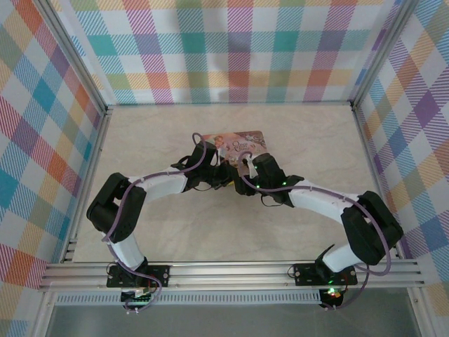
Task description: Unlock a padlock with a key
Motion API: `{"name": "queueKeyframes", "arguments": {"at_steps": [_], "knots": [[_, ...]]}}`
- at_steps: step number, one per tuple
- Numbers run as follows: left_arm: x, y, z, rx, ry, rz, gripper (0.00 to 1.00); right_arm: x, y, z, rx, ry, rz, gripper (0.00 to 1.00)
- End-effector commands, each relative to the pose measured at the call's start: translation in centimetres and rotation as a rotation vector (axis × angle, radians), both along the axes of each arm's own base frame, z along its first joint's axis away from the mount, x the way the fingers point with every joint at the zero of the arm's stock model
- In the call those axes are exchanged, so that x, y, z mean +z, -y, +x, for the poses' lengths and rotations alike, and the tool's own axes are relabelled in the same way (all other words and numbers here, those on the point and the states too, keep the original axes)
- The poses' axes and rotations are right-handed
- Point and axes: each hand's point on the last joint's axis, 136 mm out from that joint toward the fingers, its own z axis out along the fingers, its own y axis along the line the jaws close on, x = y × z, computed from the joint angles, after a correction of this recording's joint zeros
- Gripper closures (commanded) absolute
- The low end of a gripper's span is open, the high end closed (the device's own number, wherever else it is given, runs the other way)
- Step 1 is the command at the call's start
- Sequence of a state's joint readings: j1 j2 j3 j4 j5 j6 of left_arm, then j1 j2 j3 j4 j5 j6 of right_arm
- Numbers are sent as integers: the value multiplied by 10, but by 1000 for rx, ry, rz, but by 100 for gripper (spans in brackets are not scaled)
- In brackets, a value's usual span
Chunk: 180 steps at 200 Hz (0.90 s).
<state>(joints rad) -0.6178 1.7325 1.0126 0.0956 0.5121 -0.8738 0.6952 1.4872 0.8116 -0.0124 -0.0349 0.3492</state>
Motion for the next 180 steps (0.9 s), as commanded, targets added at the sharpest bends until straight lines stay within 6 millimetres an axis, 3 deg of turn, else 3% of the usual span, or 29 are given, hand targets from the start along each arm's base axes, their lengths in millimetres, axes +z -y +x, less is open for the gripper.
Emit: {"name": "queueKeyframes", "arguments": {"at_steps": [1, 123, 144, 164, 180], "knots": [[47, 15, 0, -46, 76, -95, 97, 5, -5, 7, 16, 30, -30, 61], [48, 17, -1, -50, 76, -108, 97, 11, -8, 16, 25, 94, -101, 65], [48, 17, -1, -51, 75, -112, 97, 13, -10, 17, 32, 102, -105, 74], [49, 17, -1, -51, 75, -114, 97, 12, -11, 16, 46, 97, -105, 100], [49, 17, -1, -51, 76, -113, 97, 12, -12, 14, 53, 97, -95, 100]]}}
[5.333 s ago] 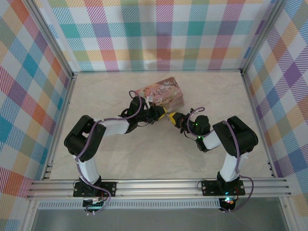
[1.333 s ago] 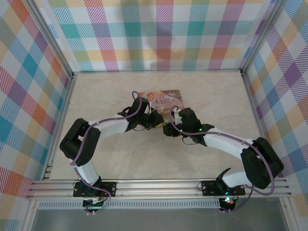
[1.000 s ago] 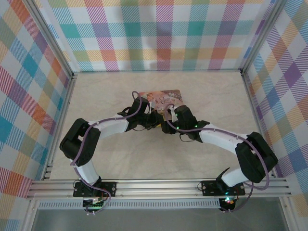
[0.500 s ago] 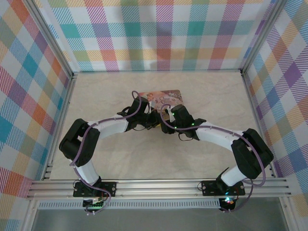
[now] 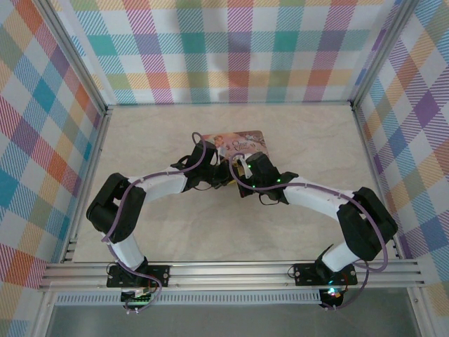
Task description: Unlock a padlock with a key
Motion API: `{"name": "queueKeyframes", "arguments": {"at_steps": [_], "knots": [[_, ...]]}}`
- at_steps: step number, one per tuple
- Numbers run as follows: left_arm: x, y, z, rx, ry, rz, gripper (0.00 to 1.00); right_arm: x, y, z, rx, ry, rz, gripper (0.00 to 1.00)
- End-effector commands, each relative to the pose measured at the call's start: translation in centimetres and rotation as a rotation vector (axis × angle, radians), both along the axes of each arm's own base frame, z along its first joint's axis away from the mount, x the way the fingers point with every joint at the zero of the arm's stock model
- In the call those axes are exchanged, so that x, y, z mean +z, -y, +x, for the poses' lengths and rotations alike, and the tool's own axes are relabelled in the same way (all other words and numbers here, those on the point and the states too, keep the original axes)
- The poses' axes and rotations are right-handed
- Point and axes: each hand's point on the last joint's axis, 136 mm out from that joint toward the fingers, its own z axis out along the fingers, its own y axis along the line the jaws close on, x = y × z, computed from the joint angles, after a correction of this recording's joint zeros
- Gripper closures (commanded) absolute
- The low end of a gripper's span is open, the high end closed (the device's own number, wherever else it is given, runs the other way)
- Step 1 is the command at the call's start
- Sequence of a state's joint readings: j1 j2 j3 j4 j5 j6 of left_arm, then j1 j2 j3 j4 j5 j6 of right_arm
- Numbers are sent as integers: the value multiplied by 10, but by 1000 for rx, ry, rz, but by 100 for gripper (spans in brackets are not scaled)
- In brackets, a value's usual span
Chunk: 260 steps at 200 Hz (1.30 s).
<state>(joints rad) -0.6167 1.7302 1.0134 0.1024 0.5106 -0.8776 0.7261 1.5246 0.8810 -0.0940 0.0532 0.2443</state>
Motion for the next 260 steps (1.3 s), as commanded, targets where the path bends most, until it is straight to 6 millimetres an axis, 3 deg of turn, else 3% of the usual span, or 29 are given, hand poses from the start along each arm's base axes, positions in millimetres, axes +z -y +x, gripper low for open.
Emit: {"name": "queueKeyframes", "arguments": {"at_steps": [1, 22, 30, 49, 77, 112, 163, 212, 260], "knots": [[46, 17, -3, -55, 71, -106, 97, 14, -11, 9, 12, 39, 36, 100], [45, 16, -3, -55, 70, -103, 97, 13, -10, 7, 6, 34, 34, 100], [43, 15, -3, -53, 67, -95, 97, 11, -7, 7, -7, 30, 28, 90], [36, 12, -5, -50, 60, -70, 93, 8, -6, 4, -5, 23, 34, 89], [22, 7, -8, -37, 42, -43, 87, -1, -6, -4, 9, -2, 51, 100], [0, -4, -11, -1, 23, 10, 69, -19, -7, -12, 23, -41, 60, 100], [-23, -16, -15, 44, -11, 59, 65, -41, -7, -24, 77, -82, 40, 100], [-23, -27, -19, 66, -4, 80, 64, -48, -5, -26, 103, -89, 1, 100], [0, -56, -18, 128, 51, 109, 60, -46, -5, -26, 167, -59, -38, 100]]}}
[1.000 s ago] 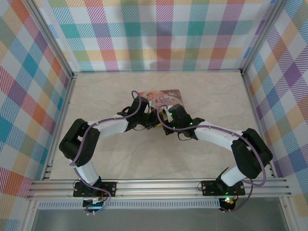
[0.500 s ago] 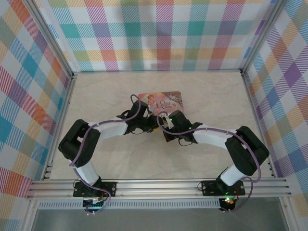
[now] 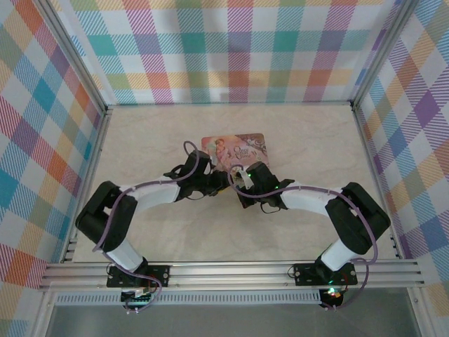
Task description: Unlock a padlock with a key
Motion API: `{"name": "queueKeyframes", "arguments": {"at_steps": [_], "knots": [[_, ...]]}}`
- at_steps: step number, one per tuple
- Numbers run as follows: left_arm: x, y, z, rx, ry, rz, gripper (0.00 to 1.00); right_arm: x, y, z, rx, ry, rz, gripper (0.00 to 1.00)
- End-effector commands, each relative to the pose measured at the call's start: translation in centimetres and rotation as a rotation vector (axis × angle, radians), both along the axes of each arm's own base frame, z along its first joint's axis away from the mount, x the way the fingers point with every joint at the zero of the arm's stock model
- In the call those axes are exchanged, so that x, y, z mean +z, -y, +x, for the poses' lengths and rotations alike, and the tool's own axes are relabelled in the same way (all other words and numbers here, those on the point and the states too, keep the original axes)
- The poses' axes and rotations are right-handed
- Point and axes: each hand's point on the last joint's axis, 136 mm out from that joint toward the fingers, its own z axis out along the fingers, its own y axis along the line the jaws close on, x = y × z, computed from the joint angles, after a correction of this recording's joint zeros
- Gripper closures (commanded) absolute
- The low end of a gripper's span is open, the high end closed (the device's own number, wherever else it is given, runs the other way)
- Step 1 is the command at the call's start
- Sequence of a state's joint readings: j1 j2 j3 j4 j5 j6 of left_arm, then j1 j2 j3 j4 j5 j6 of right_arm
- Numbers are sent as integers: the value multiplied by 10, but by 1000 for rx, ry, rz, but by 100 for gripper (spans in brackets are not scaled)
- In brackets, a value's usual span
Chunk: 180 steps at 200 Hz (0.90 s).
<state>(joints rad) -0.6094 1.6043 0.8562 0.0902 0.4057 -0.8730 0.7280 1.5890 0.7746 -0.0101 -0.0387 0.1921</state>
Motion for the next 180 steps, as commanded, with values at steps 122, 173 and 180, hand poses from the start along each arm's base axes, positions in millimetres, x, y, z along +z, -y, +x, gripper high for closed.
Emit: {"name": "queueKeyframes", "arguments": {"at_steps": [122, 173, 180], "knots": [[45, -100, 48, 240, 115, 223, 48, 10, -8, 3, 200, 75, -96, 100], [36, -103, 79, 273, 128, 284, 48, 14, -14, -2, 230, 75, -66, 100], [34, -102, 84, 275, 130, 283, 48, 14, -13, -2, 233, 79, -69, 100]]}}
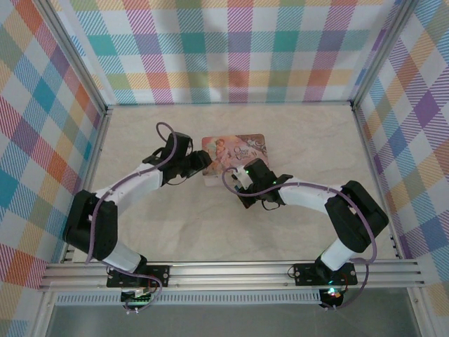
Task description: Unlock a padlock with a key
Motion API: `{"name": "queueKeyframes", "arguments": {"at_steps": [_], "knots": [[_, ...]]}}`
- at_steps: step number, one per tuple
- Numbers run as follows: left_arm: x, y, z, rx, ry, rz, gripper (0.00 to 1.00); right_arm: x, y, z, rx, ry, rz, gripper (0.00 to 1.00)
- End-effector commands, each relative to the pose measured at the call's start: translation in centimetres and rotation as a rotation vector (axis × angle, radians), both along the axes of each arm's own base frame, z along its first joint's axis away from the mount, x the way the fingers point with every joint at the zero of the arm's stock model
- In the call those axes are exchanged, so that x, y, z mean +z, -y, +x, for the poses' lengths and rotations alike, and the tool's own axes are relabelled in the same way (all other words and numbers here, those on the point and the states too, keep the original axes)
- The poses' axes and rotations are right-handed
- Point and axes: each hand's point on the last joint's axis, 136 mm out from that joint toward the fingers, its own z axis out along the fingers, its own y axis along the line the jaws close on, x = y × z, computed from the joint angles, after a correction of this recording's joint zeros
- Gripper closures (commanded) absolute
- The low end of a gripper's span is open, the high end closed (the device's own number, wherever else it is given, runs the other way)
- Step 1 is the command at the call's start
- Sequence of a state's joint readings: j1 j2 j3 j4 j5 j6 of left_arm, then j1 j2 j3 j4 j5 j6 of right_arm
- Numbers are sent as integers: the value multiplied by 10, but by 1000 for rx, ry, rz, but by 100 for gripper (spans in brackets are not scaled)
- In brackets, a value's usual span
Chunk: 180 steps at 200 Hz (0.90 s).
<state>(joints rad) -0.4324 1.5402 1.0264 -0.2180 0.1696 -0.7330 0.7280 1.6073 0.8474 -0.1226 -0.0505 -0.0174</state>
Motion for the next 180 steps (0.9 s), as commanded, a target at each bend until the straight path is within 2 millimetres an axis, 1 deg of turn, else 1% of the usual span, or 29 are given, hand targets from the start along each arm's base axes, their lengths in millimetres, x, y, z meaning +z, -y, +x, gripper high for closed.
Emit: {"name": "queueKeyframes", "arguments": {"at_steps": [1, 28, 40, 45, 59, 107, 147, 180], "knots": [[0, -9, 19, 24, 27, 40, 48, 11, -12, -1, 62, 19, 34, 100], [-6, -2, 33, 13, 25, 31, 48, 9, -12, 0, 82, 35, 10, 100], [-8, 1, 36, 8, 21, 23, 48, 9, -11, 1, 82, 42, 2, 100], [-9, 2, 37, 8, 20, 24, 48, 9, -11, 1, 112, 62, -11, 100], [-11, 2, 39, 8, 17, 27, 48, 8, -11, 2, 129, 85, -33, 100], [-20, 8, 40, -7, -3, 6, 49, 6, -15, 11, 218, 178, -108, 100], [-23, 12, 38, -18, -15, -9, 49, 12, -22, 20, 264, 241, -139, 100], [-27, 14, 36, -21, -24, -24, 49, 14, -27, 23, 294, 275, -145, 100]]}}
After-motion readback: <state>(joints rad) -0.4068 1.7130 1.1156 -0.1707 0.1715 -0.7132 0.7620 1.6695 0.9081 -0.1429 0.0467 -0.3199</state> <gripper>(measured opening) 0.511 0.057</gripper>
